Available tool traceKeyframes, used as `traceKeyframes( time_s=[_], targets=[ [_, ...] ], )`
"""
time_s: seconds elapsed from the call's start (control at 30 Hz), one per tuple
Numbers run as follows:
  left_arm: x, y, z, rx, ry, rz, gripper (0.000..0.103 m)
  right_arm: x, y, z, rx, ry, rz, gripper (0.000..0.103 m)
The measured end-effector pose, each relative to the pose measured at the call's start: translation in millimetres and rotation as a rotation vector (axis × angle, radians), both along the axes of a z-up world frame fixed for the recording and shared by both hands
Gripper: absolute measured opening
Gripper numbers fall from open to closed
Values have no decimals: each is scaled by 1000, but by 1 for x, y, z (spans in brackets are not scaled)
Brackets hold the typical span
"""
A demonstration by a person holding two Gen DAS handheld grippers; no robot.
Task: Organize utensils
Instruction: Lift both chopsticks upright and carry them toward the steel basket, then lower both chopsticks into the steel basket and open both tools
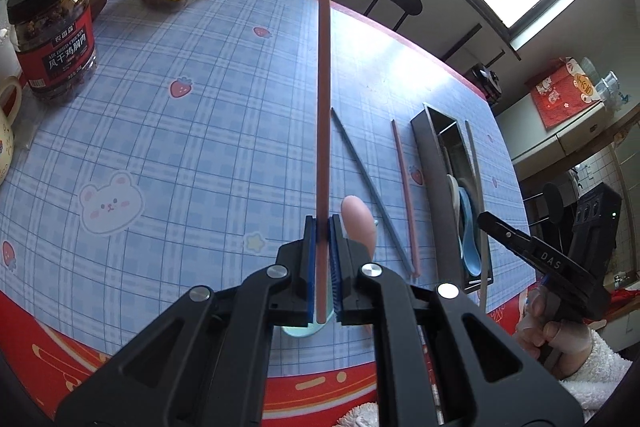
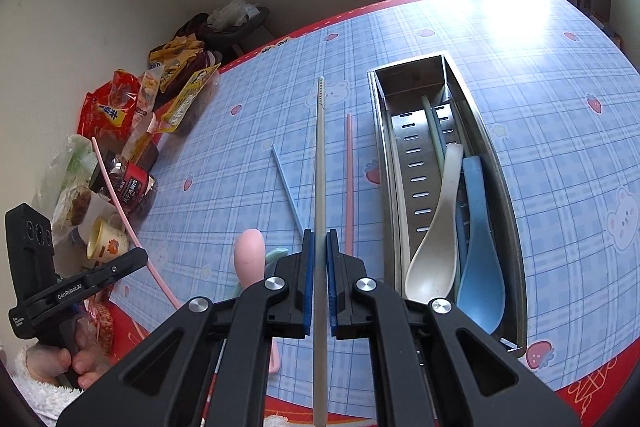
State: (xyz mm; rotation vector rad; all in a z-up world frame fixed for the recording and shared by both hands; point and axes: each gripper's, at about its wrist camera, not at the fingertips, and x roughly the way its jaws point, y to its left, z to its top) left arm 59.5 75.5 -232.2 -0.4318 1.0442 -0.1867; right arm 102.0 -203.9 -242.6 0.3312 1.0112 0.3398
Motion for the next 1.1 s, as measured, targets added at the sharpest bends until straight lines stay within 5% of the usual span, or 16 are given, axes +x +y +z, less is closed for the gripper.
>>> traceKeyframes(
  time_s=[0.53, 0.8, 1.1],
  targets=[
    [6, -20, 24, -61, -26, -104, 10, -5, -12, -6, 22, 24, -41, 6],
    [31, -47, 28, -140, 30, -193, 10, 2, -36, 4, 20, -11, -80, 6],
    [84, -128, 2, -184, 157, -368, 10, 25, -75, 2, -38, 7, -86, 6]
  ],
)
